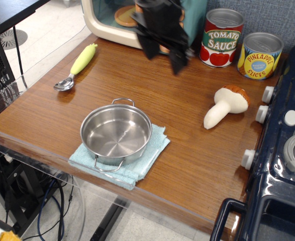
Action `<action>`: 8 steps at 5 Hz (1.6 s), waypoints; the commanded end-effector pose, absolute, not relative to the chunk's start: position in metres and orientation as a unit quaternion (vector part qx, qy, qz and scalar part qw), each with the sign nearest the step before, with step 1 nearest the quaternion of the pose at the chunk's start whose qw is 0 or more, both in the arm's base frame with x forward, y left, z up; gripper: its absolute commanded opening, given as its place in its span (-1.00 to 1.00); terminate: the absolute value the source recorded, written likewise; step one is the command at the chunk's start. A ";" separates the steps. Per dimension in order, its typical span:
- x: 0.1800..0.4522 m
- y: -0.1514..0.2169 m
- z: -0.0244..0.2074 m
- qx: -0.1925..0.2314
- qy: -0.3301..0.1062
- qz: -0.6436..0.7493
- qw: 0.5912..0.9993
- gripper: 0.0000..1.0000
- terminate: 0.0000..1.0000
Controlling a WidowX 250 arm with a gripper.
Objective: Move the white object in front of the microwave
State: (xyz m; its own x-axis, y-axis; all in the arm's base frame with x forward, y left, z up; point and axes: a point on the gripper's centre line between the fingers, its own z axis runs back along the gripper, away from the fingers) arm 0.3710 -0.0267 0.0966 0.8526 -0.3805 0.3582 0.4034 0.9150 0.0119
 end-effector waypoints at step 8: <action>0.377 -0.076 0.054 -0.023 -0.182 -0.258 0.949 -1.00 -1.00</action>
